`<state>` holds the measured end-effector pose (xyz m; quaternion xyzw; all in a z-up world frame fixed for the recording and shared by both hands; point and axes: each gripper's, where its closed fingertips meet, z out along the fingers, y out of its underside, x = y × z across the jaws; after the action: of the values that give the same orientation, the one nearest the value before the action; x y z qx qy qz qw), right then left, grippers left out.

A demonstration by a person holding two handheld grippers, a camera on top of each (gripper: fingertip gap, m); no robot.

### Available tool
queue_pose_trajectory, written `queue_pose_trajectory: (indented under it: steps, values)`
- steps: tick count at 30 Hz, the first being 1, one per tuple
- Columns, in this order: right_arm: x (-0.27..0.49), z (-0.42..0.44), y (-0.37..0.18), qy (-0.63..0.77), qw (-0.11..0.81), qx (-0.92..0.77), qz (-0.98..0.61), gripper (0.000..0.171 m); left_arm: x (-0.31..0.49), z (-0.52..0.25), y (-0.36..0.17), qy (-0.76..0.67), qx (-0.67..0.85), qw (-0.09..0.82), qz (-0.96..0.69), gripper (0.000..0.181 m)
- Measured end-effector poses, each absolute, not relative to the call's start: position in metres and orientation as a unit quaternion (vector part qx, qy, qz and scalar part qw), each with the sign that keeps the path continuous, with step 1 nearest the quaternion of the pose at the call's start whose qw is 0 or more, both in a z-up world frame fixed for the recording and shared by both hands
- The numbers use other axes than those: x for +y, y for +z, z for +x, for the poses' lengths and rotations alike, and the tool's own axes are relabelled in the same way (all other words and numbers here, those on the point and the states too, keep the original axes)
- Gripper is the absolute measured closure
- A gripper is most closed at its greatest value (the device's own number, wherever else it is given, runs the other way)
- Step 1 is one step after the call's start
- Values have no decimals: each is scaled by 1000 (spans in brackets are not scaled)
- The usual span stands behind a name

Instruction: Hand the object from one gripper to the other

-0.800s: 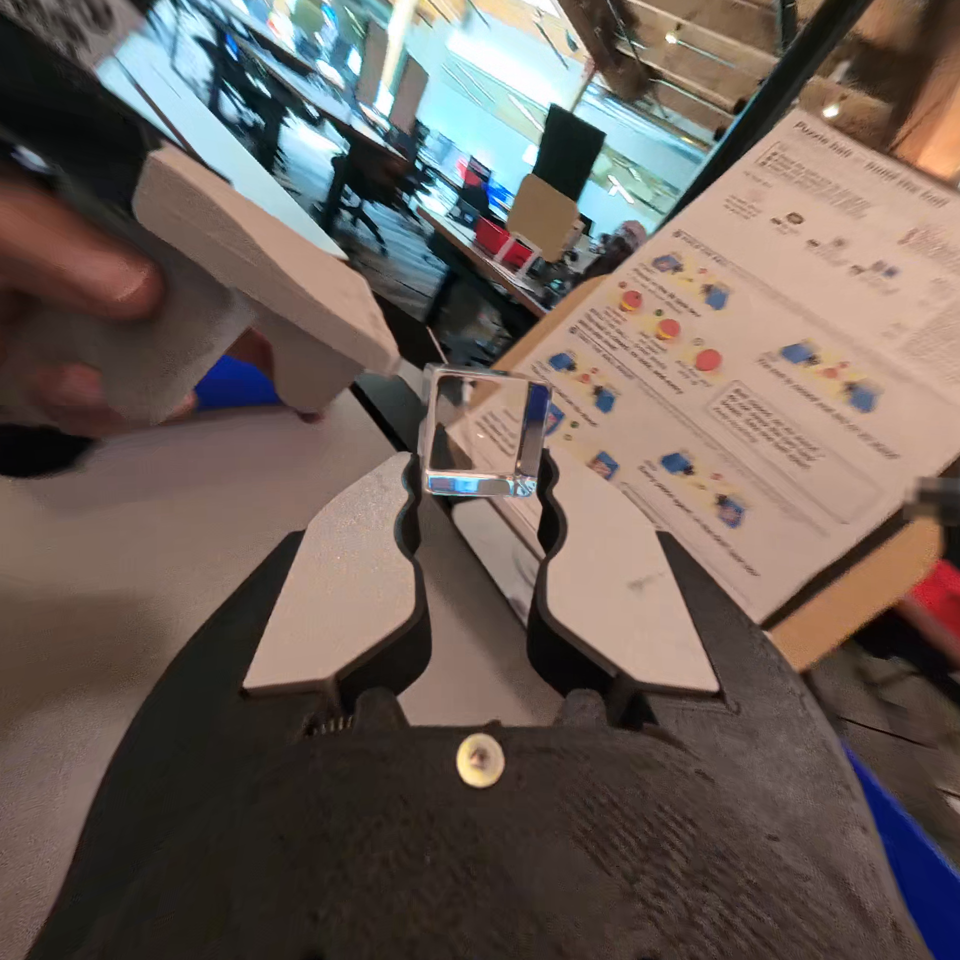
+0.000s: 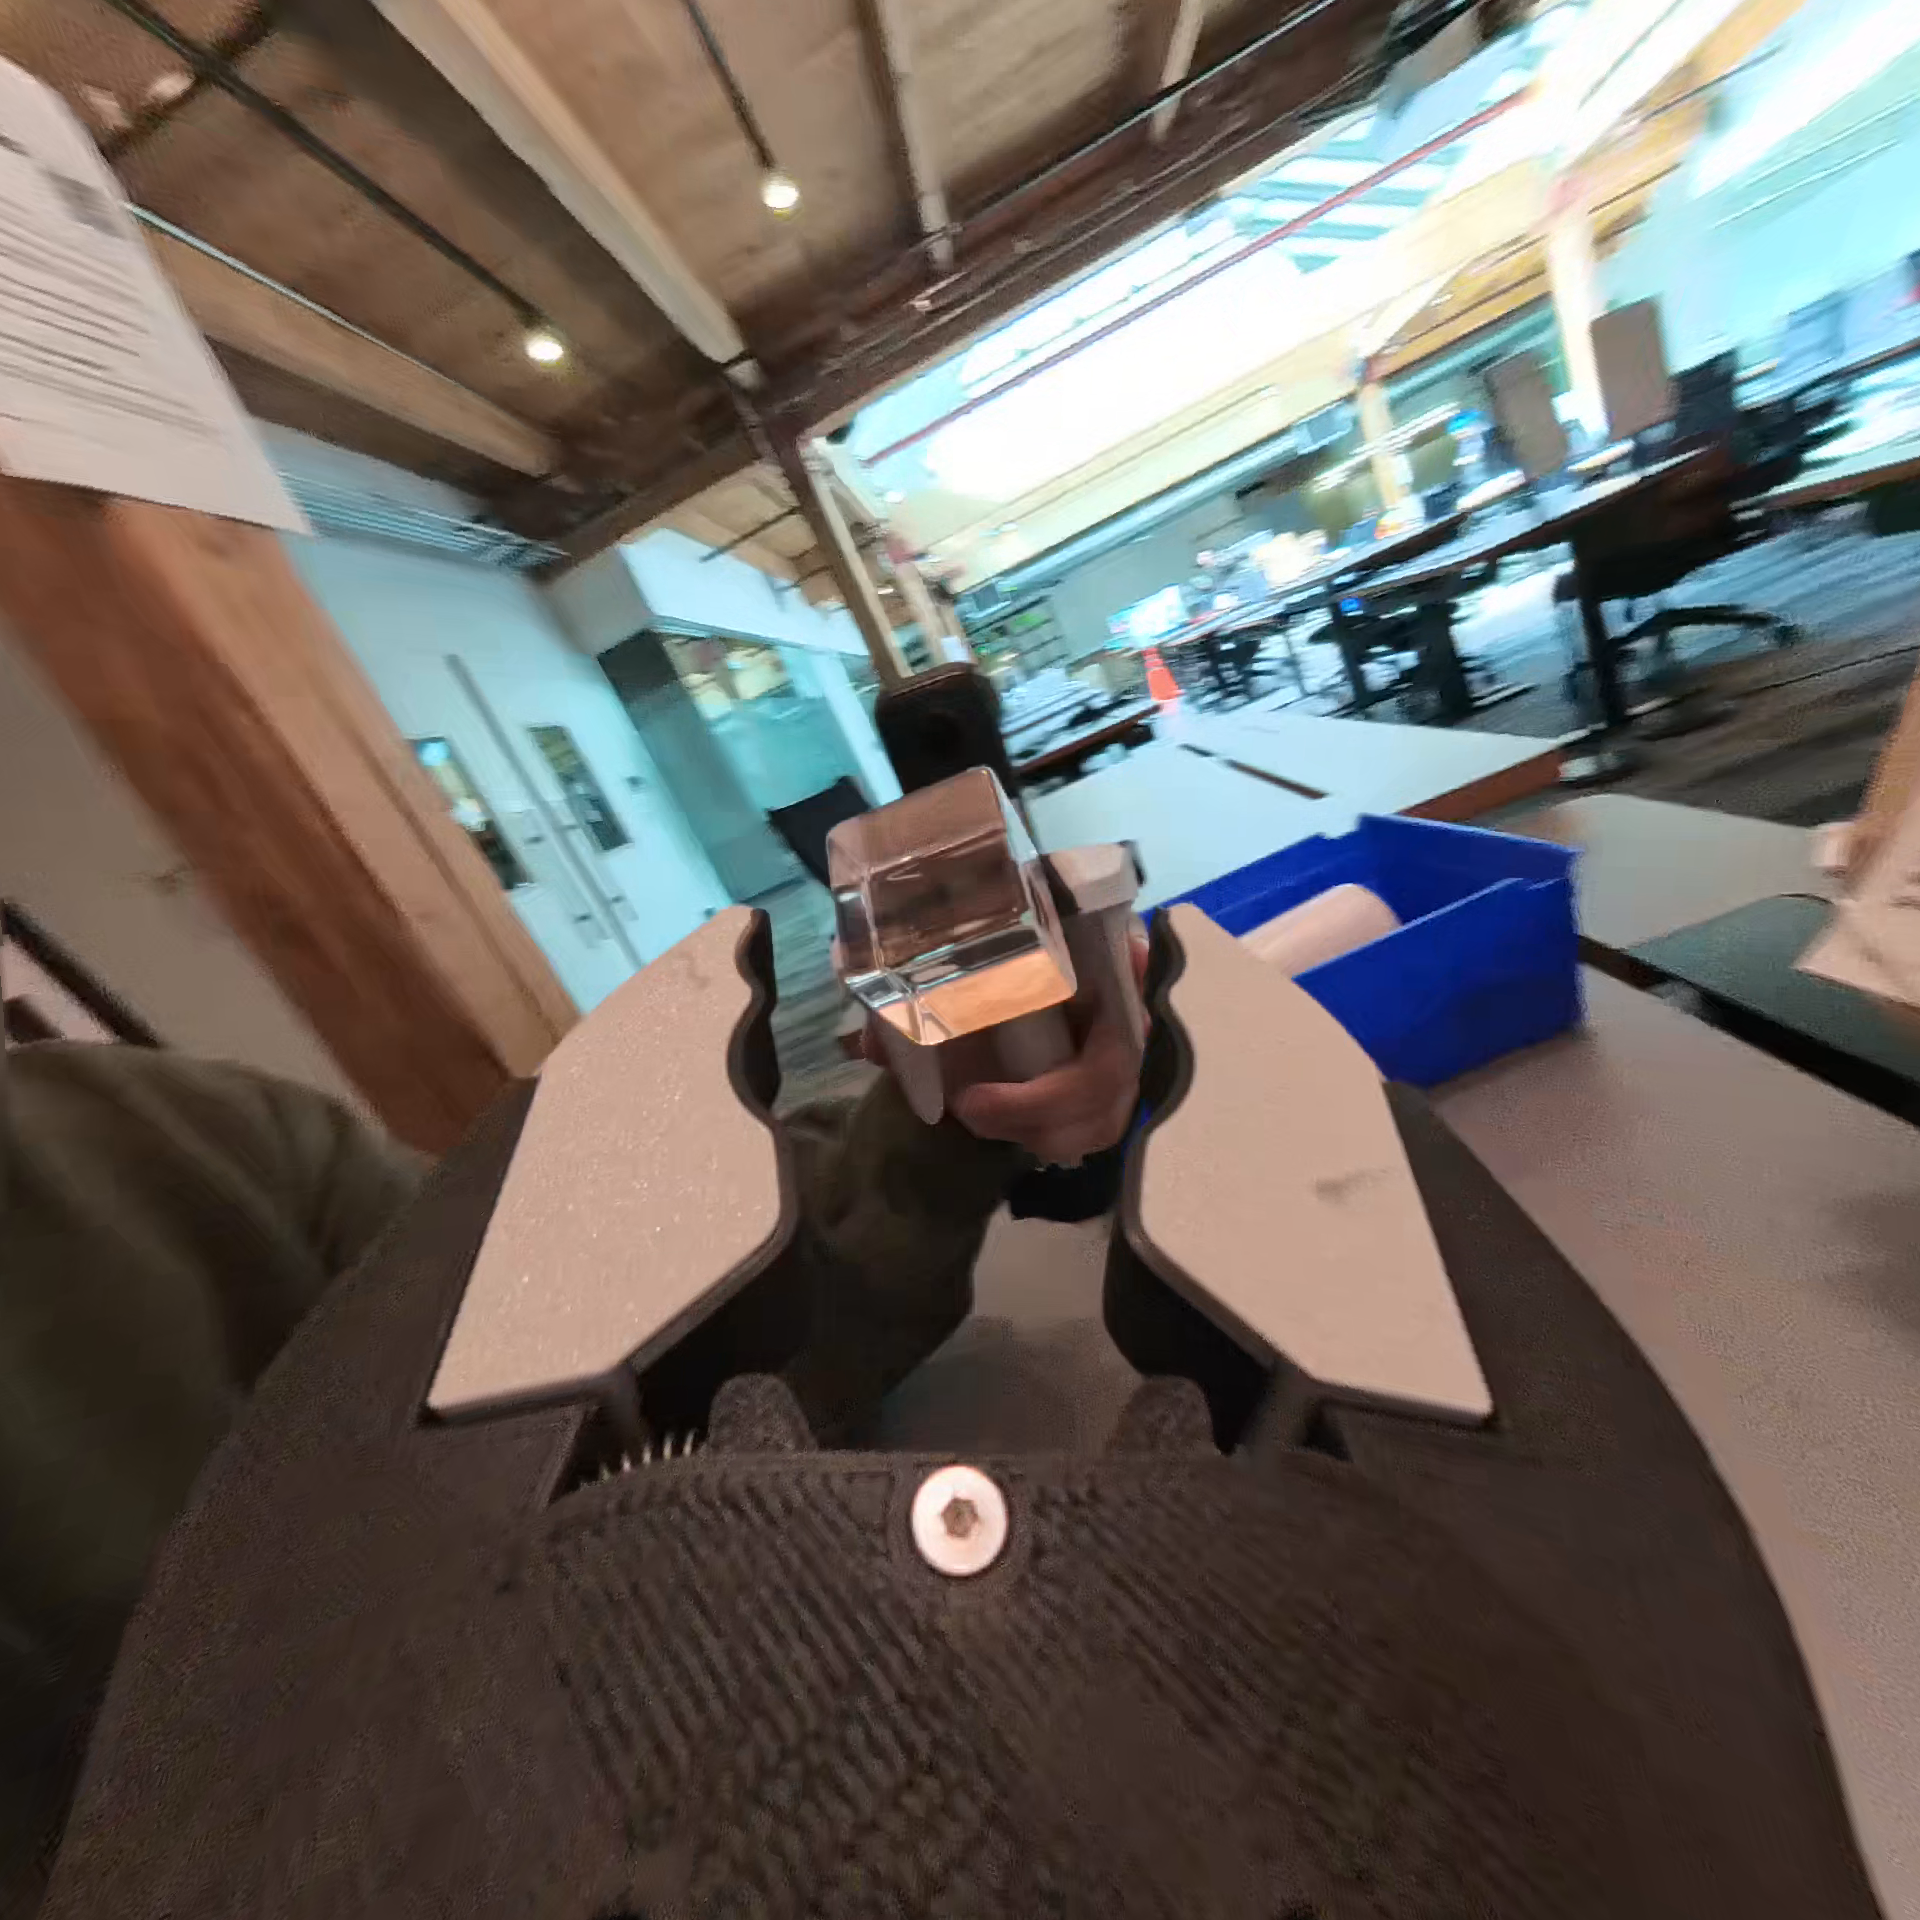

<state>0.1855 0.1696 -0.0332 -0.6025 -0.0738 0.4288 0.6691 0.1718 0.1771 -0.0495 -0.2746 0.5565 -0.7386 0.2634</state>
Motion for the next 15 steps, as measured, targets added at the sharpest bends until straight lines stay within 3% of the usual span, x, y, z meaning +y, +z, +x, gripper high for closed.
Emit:
queue_pose_trajectory:
  steps: [5,6,8,15]
  values:
    - [177,172,-46,330,692,-130,-628,98,169,173,-56,-737,571,238,-271,138]
    - [179,170,-48,298,695,-145,-638,100,169,175,-58,-732,574,238,-279,138]
    - [177,167,-47,256,707,-176,-636,121,170,178,-60,-727,574,240,-290,138]
    - [175,173,-46,175,704,-215,-654,125,173,182,-62,-706,577,271,-308,137]
